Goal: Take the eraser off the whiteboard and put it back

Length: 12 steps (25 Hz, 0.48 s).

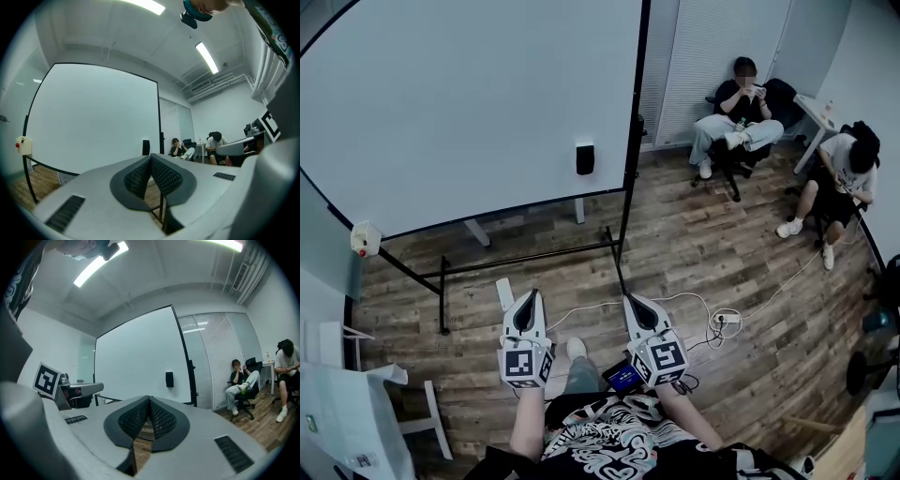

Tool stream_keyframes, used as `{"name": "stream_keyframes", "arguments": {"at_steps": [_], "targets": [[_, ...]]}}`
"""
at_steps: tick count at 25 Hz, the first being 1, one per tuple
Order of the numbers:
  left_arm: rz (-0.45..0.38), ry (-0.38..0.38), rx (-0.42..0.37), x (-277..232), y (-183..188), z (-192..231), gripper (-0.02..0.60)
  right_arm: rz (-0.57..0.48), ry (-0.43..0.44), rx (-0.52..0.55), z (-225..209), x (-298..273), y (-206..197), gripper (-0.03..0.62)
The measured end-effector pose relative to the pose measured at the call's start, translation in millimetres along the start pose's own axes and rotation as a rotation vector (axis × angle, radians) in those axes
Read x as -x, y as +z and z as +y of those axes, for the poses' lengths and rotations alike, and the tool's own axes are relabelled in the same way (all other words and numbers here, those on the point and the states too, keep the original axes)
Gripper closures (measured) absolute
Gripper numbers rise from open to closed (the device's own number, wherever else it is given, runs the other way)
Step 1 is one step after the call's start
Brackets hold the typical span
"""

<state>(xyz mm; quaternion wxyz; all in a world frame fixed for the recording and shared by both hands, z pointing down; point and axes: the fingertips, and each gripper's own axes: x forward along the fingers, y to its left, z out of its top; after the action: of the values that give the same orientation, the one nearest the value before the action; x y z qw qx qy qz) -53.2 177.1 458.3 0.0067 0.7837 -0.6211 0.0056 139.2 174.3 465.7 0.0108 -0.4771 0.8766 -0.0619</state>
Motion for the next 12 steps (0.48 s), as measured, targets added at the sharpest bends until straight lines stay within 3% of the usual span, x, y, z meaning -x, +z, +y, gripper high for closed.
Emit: {"name": "stream_keyframes", "arguments": {"at_steps": [12], "targets": [[0.025,-0.015,-0.045,-100,-3,51,0.554,0.019,-0.053,-0.019,-34,-99,6,0.572]]}}
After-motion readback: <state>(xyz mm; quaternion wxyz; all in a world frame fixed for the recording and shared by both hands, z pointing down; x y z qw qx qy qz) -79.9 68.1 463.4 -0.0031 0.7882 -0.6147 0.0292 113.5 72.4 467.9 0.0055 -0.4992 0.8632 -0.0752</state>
